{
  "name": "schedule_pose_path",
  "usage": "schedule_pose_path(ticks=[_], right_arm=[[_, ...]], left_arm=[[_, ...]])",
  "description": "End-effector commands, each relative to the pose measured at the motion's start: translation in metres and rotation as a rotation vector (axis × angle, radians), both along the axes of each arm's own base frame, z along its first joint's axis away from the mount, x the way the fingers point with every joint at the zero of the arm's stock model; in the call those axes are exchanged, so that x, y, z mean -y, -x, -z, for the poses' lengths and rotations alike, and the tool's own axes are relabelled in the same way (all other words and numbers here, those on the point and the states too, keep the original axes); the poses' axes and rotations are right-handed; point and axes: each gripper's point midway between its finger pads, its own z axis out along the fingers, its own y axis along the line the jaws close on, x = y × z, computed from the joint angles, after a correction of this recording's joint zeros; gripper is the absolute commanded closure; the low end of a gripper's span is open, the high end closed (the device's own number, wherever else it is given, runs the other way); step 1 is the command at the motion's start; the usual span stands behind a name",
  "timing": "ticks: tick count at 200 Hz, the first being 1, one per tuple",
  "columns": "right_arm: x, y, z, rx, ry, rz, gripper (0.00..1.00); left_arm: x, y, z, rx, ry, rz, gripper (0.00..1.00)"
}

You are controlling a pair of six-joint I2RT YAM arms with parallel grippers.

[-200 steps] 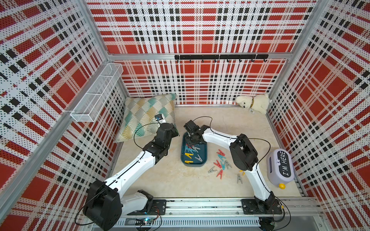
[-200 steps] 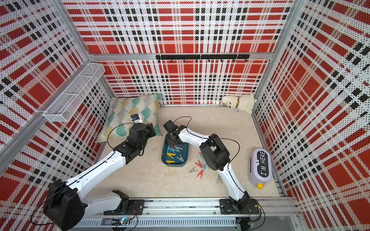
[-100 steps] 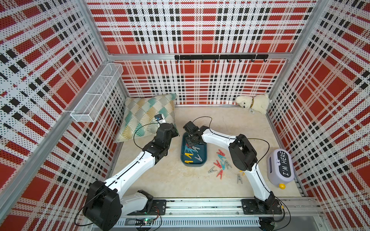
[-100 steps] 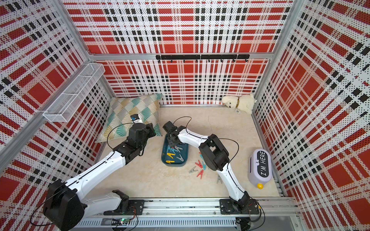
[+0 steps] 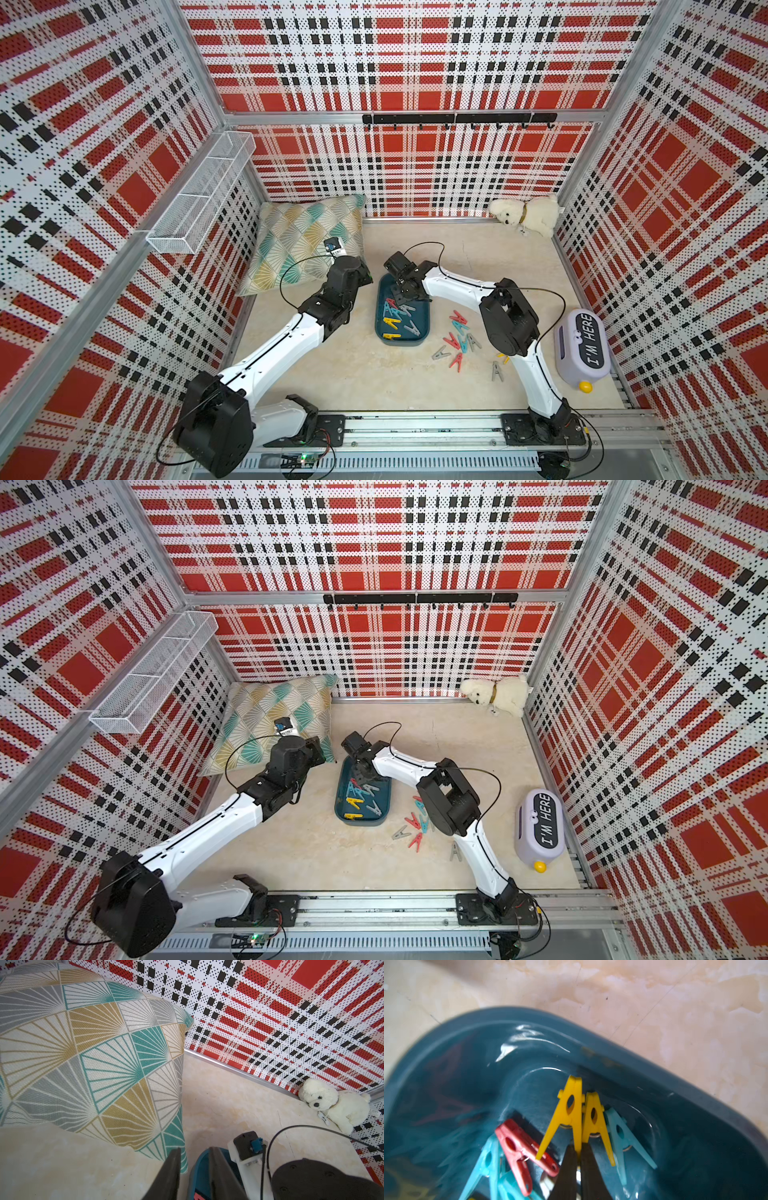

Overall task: Put the clothespins into the storage box
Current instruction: Place the clothespin in the storage box.

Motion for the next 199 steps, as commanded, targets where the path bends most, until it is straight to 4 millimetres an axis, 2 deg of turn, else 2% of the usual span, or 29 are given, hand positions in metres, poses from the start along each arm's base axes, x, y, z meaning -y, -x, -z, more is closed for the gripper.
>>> schedule_pose_path(ticks=[1, 54, 175, 199], right_arm=[[-0.011, 0.001, -0.005, 0.008, 0.001, -0.026, 0.91], [-0.014, -0.002, -0.006, 0.011, 0.005, -0.035, 0.90], [-0.012, -0.012, 0.025, -0.025, 0.030, -0.015, 0.90], [-0.012, -0.012, 0.028, -0.039, 0.022, -0.012, 0.86]], left_arm=[[0.000, -0.001, -0.019, 0.040, 0.015, -0.010, 0.70], [0.000, -0.002, -0.017, 0.035, 0.012, -0.011, 0.70], [0.000, -0.001, -0.021, 0.042, 0.019, -0.002, 0.70], [0.003, -0.001, -0.022, 0.043, 0.020, 0.004, 0.70]])
